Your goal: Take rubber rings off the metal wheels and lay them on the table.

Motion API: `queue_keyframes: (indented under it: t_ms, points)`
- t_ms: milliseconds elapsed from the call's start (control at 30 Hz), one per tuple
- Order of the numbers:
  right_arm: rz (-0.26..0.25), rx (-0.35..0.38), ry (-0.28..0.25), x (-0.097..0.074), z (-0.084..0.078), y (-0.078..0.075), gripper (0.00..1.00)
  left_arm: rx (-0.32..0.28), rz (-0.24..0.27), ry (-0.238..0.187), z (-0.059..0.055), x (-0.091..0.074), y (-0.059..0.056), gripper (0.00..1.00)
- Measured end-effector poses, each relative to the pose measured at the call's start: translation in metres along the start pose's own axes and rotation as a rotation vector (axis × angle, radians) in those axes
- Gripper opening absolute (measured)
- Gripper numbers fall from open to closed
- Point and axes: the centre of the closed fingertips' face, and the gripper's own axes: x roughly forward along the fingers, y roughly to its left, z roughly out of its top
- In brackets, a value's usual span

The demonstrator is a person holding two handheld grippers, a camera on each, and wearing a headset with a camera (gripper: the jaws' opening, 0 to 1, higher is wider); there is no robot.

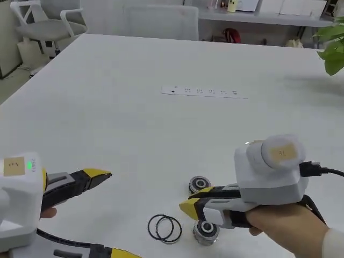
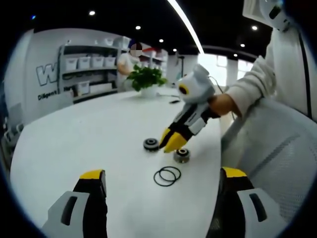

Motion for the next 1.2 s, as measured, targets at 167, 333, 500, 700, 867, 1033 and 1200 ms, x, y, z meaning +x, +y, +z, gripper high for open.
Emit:
queue_keyframes:
  t_ms: [167,333,500,700,867,1033,1200]
  points:
    - [-0.025,0.031,-0.045,-0.008,0.01,-0.011,0.13,-0.005,0.004,-0.003,0.001,-0.001,0.001,0.97]
    - [-0.046,0.052,-0.08,-0.014,0.018,-0.021,0.14,-0.018,0.01,-0.017,0.004,-0.002,0.003,0.97]
    - [-0.064,0.081,-0.114,-0.022,0.023,-0.033,0.14,-0.022,0.01,-0.039,0.015,-0.005,0.006,0.98]
    - [-0.09,0.119,-0.145,-0.03,0.025,-0.05,0.16,-0.023,0.005,-0.091,0.039,-0.01,0.009,0.99]
    - [-0.104,0.15,-0.161,-0.036,0.023,-0.062,0.16,0.029,0.006,-0.121,0.067,-0.016,0.015,0.99]
    - [-0.092,0.156,-0.177,-0.041,0.023,-0.066,0.16,0.091,-0.002,-0.151,0.094,-0.018,0.019,0.99]
    - [-0.08,0.155,-0.191,-0.043,0.022,-0.067,0.16,0.157,-0.031,-0.134,0.114,-0.015,0.025,0.98]
